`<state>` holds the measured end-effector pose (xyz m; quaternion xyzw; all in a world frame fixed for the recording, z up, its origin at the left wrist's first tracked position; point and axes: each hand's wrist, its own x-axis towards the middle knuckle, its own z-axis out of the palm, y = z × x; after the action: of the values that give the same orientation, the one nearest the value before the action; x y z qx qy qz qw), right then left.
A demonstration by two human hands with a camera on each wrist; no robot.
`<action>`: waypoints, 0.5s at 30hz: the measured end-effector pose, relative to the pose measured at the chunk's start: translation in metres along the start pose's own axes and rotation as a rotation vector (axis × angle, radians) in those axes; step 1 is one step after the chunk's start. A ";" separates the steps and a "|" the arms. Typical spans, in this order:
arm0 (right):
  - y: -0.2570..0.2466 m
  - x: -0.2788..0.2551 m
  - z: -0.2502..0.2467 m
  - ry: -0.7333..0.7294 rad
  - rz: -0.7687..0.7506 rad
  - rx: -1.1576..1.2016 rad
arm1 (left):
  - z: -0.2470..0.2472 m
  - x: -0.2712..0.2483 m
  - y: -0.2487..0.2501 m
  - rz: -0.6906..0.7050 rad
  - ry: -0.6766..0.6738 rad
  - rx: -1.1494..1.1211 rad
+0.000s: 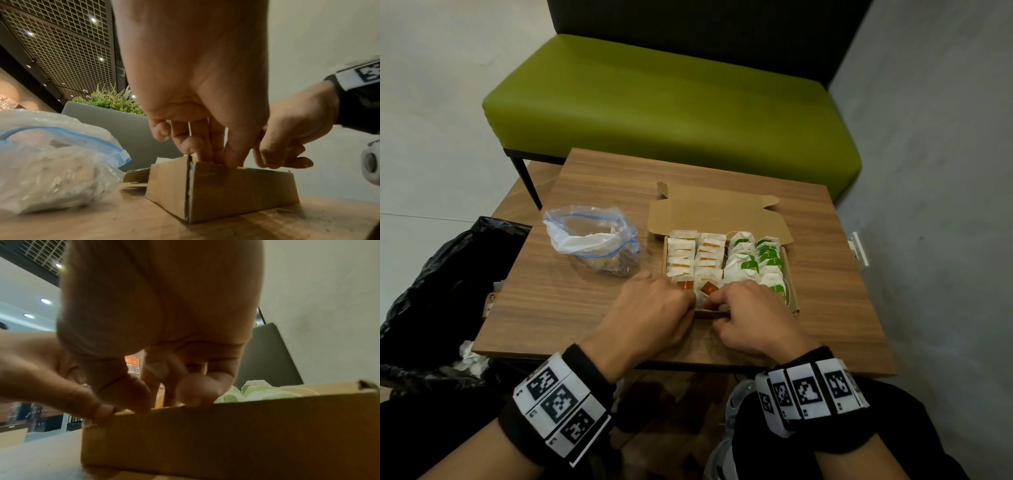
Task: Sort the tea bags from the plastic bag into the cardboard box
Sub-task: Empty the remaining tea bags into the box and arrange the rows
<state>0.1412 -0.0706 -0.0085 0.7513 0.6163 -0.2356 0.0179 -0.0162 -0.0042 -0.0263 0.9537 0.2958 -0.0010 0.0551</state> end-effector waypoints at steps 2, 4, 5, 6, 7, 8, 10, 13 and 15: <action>0.000 0.000 0.000 0.008 -0.005 0.007 | 0.000 0.000 -0.001 -0.021 -0.011 -0.007; 0.000 0.000 0.001 0.025 0.001 0.013 | 0.001 -0.001 -0.002 -0.031 -0.001 -0.032; 0.000 0.000 0.001 0.041 0.007 0.023 | 0.001 -0.001 -0.003 -0.032 0.010 -0.047; 0.000 0.001 0.001 0.059 0.012 0.039 | 0.001 -0.001 -0.004 -0.030 0.027 -0.060; 0.001 0.001 0.001 0.080 0.013 0.057 | 0.002 -0.001 -0.005 -0.027 0.045 -0.071; 0.002 0.002 0.001 0.099 0.011 0.072 | 0.002 -0.001 -0.007 -0.029 0.057 -0.084; 0.003 0.002 0.000 0.115 0.008 0.083 | 0.002 -0.001 -0.009 -0.039 0.058 -0.106; 0.003 0.002 0.002 0.076 0.006 0.075 | 0.005 0.000 -0.011 -0.032 0.033 -0.102; 0.002 0.002 0.005 0.057 -0.007 0.074 | 0.007 0.000 -0.011 -0.026 0.023 -0.112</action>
<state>0.1415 -0.0702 -0.0139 0.7555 0.6101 -0.2370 -0.0284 -0.0227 0.0043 -0.0342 0.9451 0.3085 0.0257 0.1050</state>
